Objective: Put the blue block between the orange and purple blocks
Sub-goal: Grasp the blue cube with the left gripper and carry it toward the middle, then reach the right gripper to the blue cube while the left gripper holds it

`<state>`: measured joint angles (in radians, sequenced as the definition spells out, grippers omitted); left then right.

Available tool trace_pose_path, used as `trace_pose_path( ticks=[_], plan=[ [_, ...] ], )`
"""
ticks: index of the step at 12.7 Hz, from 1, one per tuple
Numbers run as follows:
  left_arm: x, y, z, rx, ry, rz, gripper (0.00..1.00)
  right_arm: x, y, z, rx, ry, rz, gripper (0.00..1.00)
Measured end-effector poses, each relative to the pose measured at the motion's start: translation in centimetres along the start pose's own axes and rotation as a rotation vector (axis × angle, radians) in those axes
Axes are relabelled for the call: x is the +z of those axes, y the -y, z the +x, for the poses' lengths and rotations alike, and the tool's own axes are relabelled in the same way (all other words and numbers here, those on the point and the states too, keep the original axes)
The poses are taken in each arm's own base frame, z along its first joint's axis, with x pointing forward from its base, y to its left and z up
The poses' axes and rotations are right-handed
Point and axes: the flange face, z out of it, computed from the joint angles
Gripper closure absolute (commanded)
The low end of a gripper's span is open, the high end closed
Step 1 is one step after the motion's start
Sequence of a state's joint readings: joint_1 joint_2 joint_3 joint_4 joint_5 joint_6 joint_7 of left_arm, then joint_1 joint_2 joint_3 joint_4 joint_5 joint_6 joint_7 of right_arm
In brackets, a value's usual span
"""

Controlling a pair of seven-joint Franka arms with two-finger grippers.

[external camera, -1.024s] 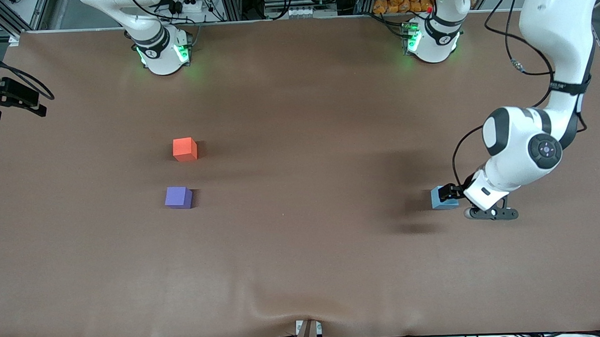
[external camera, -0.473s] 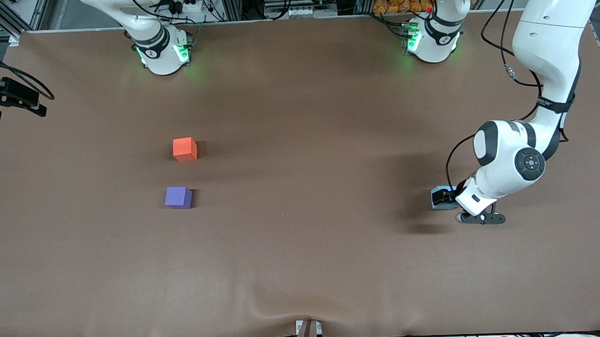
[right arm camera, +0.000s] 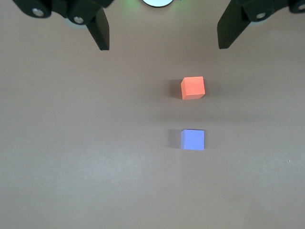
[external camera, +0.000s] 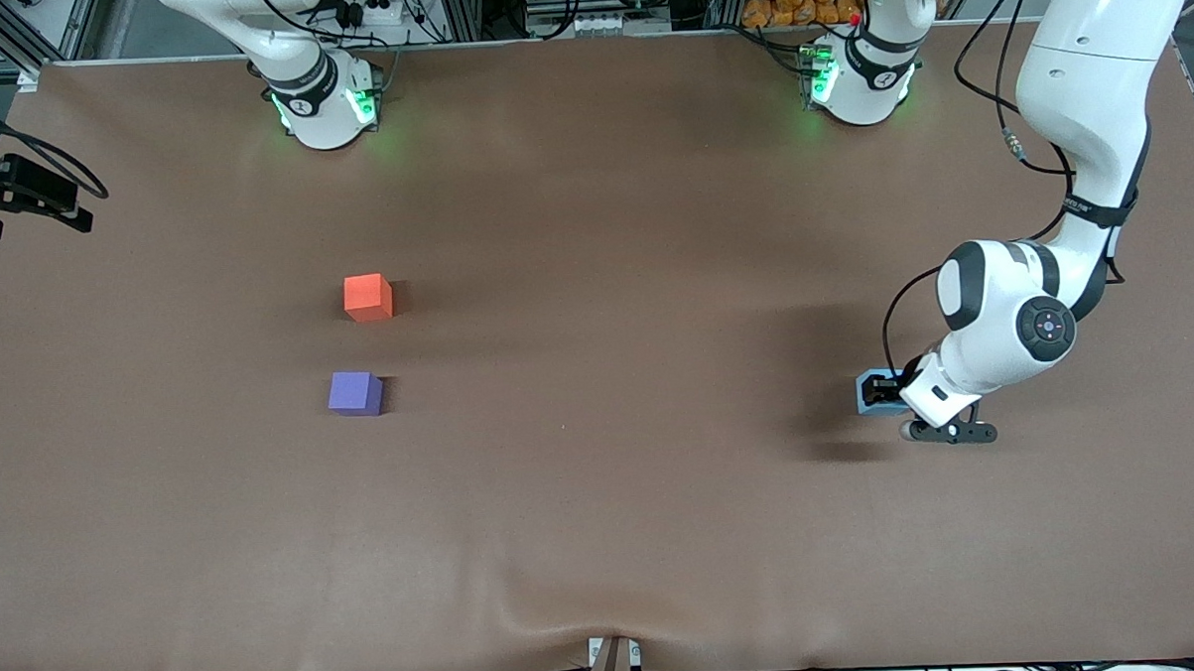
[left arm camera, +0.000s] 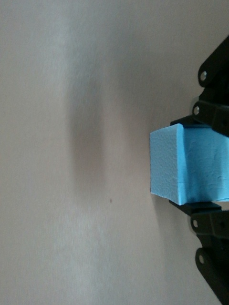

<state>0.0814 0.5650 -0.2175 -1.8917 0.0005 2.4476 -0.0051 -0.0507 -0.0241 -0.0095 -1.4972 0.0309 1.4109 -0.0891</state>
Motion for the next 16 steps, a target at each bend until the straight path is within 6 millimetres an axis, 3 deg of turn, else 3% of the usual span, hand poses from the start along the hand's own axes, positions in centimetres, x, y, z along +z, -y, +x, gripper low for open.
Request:
trace_pose_path(
  ticks=[1, 3, 5, 8, 11, 13, 14, 15, 16],
  plan=[
    [-0.2, -2.6, 0.2, 0.039, -0.005, -0.007, 1.00, 0.0, 0.1, 0.0, -0.003, 0.000, 0.000, 0.00],
    [-1.2, -9.8, 0.6, 0.121, -0.033, -0.016, 1.00, 0.0, 1.1, 0.1, -0.023, 0.000, -0.001, 0.00],
    [-2.6, -17.8, 0.4, 0.170, -0.071, -0.031, 1.00, -0.1, 2.9, 0.2, -0.055, -0.004, -0.004, 0.00],
    [-3.6, -31.1, -2.1, 0.185, -0.103, -0.074, 1.00, 0.9, 5.5, 0.8, -0.105, 0.017, -0.004, 0.00],
    [-1.3, -42.9, -6.0, 0.240, -0.098, -0.119, 1.00, 5.6, 9.8, 3.2, -0.182, 0.101, -0.006, 0.00],
    [1.4, -48.0, -7.7, 0.264, -0.096, -0.129, 1.00, 8.3, 12.6, 4.8, -0.225, 0.120, 0.004, 0.00],
    [2.7, -49.2, -8.0, 0.277, -0.104, -0.117, 0.56, 9.5, 13.6, 5.7, -0.236, 0.115, 0.022, 0.00],
    [3.7, -50.0, -8.2, 0.290, -0.114, -0.102, 0.01, 10.9, 14.3, 6.5, -0.241, 0.120, 0.045, 0.00],
    [4.5, -50.7, -8.4, 0.301, -0.123, -0.093, 0.00, 12.3, 15.0, 7.1, -0.247, 0.134, 0.062, 0.00]
  ],
)
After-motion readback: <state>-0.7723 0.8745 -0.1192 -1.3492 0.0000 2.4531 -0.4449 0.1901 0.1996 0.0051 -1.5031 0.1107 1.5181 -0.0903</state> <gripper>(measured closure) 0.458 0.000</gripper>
